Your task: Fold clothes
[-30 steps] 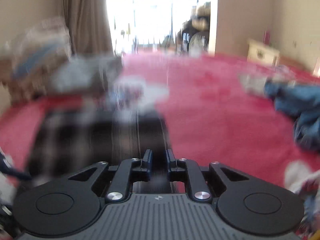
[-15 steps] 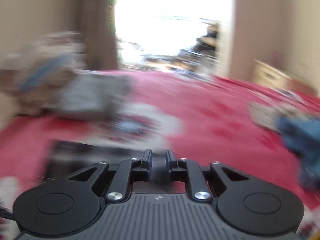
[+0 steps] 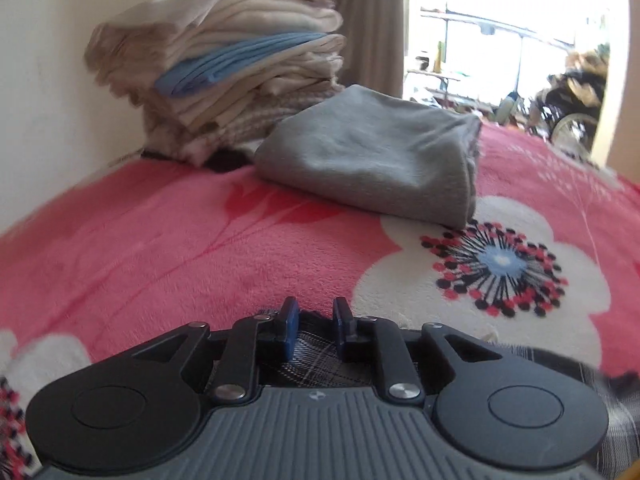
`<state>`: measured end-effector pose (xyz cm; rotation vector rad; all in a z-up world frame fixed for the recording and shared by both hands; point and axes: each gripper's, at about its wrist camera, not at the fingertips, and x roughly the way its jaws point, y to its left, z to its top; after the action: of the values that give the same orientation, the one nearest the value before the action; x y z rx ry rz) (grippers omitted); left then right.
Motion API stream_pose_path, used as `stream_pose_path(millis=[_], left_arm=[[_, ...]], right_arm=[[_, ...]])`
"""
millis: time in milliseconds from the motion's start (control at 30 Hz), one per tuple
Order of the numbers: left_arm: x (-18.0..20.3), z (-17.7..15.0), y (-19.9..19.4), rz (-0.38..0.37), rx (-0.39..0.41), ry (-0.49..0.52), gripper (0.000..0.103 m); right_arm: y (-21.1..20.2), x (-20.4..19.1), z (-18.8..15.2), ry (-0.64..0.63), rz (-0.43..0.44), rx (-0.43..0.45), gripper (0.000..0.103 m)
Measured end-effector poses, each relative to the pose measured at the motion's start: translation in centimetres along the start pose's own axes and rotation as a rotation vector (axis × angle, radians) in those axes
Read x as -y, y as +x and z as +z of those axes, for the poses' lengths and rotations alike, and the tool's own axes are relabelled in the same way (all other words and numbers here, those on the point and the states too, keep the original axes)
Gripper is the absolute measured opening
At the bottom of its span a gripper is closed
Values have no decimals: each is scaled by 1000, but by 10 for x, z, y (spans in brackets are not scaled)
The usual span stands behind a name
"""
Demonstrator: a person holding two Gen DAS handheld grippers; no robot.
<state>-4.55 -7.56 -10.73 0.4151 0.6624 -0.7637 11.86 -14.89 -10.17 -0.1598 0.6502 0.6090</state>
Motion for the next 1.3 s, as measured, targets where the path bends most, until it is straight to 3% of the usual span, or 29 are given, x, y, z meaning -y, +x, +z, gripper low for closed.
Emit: stream_pose_path(millis=[100,267,367,433,567,700,800,900,967,1033,1067,1133,1200,1300], left_arm=[[-2,2,-3,-7,-7,-15,56],[-11,3,-12,-18,-16,-51,56],[-24,1,-18,-8,-20,-97,56],[-34,1,-18,0,-28,-133,56],[-54,7,-16,26,-53,-229,56],[-79,17,-7,62,-111,-339,56],[-96,27,0,96,-146,-422,56],[-106,36,8,103,-166,-501,56],[-114,37,14,82,-175,-559,56],[-121,37,19,67,-178,-608,56],[-123,35,21,61,-183,-625,56],[-128,32,25,50,-183,-655,56],[-134,31,25,48,-173,-672,59],[-143,28,26,23,-166,-676,62]], right_arm=[[-35,16,3,97,-2,61,19],[-128,57,-7,246,-128,103,20],[-147,75,-29,297,-191,54,20],[-128,89,-51,331,-231,-63,21],[-121,103,-67,408,-232,-64,20],[-160,90,-51,370,-214,-17,21],[-185,71,-48,329,-133,-31,21],[-195,54,-68,277,-49,-117,21],[-182,45,-92,258,-24,-245,24],[-171,40,-109,219,-51,-310,24],[-174,40,-104,207,-41,-291,24],[-192,58,-86,264,4,-164,29],[-206,83,-69,350,35,-37,57],[-197,138,-62,529,55,26,66]])
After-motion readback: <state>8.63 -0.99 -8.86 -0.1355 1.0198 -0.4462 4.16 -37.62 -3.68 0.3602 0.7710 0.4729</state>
